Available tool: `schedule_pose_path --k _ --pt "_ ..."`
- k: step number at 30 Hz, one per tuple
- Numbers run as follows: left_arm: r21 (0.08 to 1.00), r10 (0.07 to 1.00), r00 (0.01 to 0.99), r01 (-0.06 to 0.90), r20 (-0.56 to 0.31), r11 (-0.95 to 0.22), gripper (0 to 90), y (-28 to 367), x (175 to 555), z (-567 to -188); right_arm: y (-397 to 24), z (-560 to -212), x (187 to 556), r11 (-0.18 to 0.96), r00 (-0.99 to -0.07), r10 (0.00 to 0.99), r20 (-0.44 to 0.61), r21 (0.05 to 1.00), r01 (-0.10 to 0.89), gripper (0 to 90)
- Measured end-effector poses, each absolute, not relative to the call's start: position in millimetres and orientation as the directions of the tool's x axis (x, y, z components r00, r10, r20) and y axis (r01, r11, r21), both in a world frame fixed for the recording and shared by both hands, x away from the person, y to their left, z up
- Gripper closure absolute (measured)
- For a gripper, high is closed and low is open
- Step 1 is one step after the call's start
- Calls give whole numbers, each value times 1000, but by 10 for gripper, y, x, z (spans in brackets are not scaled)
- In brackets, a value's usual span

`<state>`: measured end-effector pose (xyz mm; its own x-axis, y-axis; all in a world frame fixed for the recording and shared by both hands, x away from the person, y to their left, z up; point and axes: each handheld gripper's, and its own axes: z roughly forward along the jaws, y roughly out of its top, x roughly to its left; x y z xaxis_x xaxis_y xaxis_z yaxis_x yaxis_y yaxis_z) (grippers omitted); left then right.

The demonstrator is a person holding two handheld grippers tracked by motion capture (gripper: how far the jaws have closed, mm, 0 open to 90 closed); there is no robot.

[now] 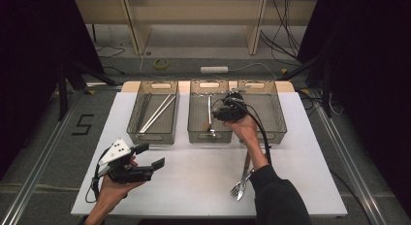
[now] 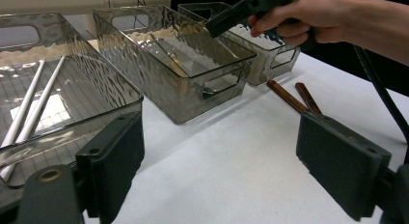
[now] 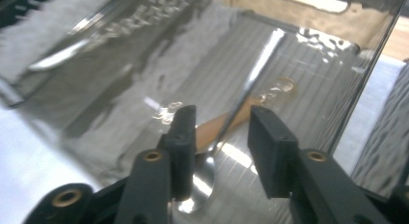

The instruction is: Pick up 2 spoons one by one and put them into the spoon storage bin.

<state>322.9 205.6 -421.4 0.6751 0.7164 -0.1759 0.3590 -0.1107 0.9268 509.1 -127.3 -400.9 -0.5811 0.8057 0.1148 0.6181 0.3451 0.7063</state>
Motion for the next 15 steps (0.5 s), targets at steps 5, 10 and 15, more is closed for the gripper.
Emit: schedule_pose_path --k 5,10,15 --pt "926 718 674 360 -173 -115 167 2042 3228 -4212 -1420 -3951 4906 360 -623 771 129 720 594 502" --pt "926 718 676 358 -166 -123 166 2037 3234 -4217 -1544 -3956 4693 366 -648 751 129 736 570 413" --pt "926 722 670 360 -172 -114 167 2044 3236 -4218 -1633 -4003 4480 370 -670 731 130 750 549 377"
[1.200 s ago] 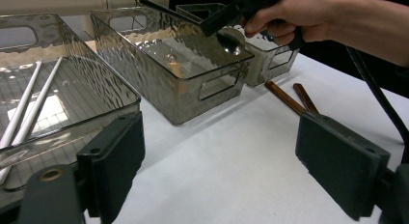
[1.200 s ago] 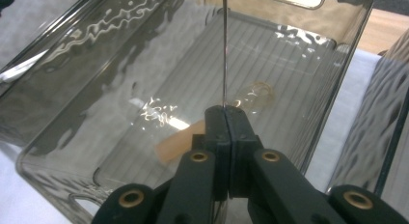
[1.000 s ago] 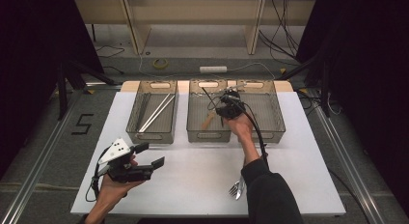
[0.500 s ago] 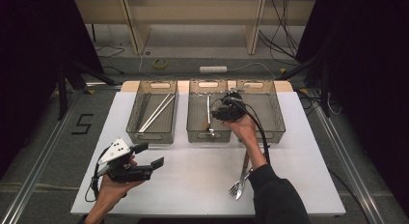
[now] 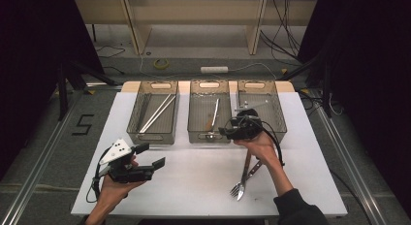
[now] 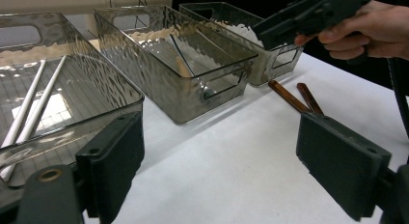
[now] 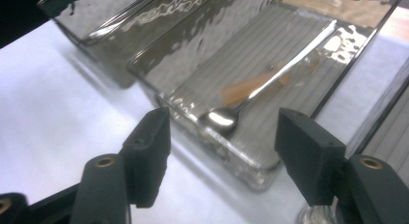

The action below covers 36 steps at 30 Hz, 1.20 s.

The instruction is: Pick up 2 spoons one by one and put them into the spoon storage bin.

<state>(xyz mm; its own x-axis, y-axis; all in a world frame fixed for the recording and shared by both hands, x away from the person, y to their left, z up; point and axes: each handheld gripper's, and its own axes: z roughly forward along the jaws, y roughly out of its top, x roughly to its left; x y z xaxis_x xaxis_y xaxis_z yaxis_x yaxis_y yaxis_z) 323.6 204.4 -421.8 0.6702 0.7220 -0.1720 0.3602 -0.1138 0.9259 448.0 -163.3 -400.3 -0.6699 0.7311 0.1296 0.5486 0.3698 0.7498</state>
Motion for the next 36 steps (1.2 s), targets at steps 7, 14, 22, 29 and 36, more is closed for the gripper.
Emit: schedule_pose_path --k 7,14,22,29,36 --pt "924 724 668 364 -173 -114 166 2045 3242 -4223 -1752 -4134 4262 343 -660 738 141 763 547 322" --pt "926 722 669 362 -176 -110 166 2045 3242 -4219 -1806 -4183 4173 364 -671 732 119 764 533 334" --pt "924 721 669 366 -178 -111 165 2045 3248 -4223 -1902 -4311 4133 414 -686 720 104 729 545 477" --pt "924 725 665 368 -182 -105 165 2044 3254 -4221 -1947 -4421 4148 438 -677 728 104 689 577 613" --pt "925 724 666 366 -181 -106 165 2044 3254 -4218 -2004 -4495 4168 453 -669 736 104 660 600 724"
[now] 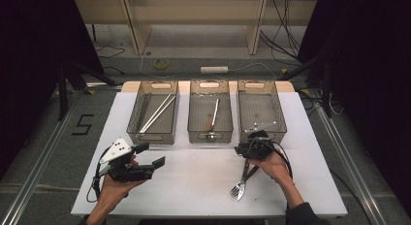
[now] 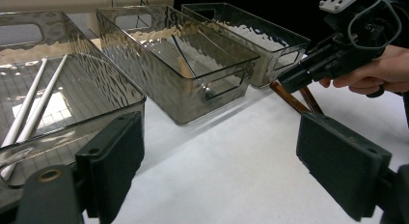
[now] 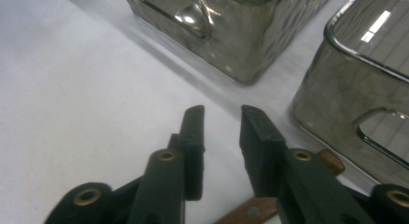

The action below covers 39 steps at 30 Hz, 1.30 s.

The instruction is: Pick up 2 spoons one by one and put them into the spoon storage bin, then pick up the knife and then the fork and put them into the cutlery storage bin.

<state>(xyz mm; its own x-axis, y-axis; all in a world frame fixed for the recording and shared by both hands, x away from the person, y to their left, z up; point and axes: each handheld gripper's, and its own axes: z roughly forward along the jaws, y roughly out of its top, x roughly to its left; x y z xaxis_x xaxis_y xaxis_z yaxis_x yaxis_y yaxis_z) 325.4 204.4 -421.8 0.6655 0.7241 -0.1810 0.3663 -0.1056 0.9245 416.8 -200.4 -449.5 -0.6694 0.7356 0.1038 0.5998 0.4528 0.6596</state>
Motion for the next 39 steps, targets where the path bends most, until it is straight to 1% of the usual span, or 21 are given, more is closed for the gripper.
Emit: schedule_pose_path --k 6,12,25,31,39 --pt "924 724 665 367 -182 -105 165 2047 3257 -4218 -2042 -4530 4185 472 -666 741 87 638 608 822" --pt "924 724 665 367 -182 -105 165 2050 3256 -4219 -2064 -4584 4201 483 -659 749 71 622 616 899" --pt "923 725 664 370 -184 -104 165 2053 3257 -4220 -2050 -4672 4242 506 -665 744 65 596 624 900" --pt "922 724 664 371 -184 -106 165 2037 3259 -4224 -2050 -4750 4296 517 -658 751 56 570 639 900" --pt "922 721 669 370 -180 -113 165 2045 3253 -4222 -2077 -4759 4329 507 -655 752 70 574 643 900"
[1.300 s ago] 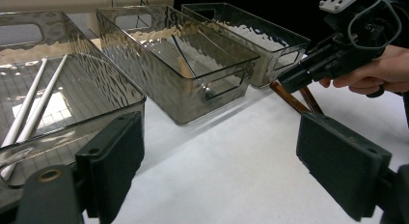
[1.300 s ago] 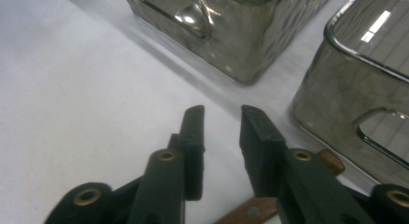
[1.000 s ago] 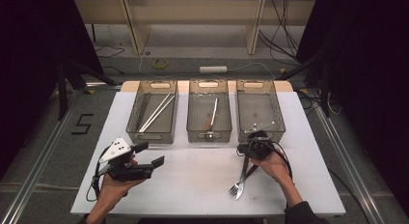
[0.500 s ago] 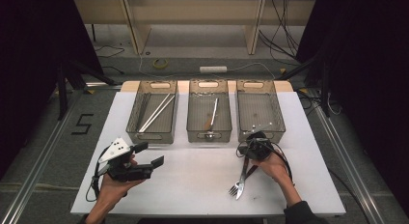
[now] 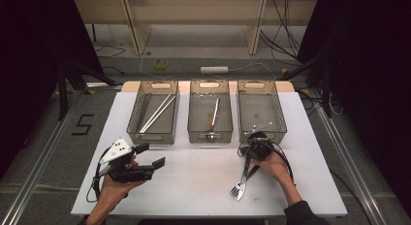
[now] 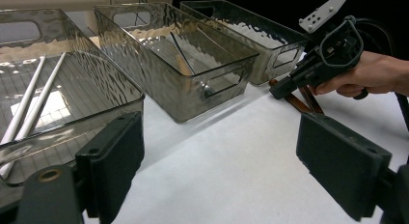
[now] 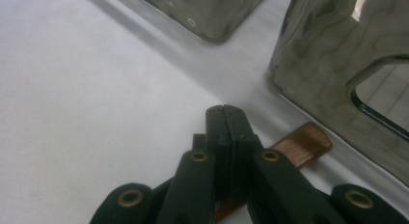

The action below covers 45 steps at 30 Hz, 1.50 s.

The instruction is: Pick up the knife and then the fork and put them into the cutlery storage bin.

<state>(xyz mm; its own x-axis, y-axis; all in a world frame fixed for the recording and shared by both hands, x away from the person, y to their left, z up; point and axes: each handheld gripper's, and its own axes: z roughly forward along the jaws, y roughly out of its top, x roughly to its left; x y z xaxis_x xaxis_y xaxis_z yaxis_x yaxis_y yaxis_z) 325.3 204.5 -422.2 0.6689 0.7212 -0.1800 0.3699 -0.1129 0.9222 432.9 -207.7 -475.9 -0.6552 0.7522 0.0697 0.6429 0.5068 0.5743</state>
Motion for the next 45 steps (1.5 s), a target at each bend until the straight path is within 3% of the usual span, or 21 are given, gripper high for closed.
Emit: schedule_pose_path --k 18,45 --pt "923 716 677 364 -169 -126 165 2034 3234 -4218 -2359 -4699 4208 475 -589 805 71 516 713 900" --pt "922 717 678 365 -164 -134 166 2013 3236 -4223 -2715 -4622 3448 506 -582 810 71 416 755 900"
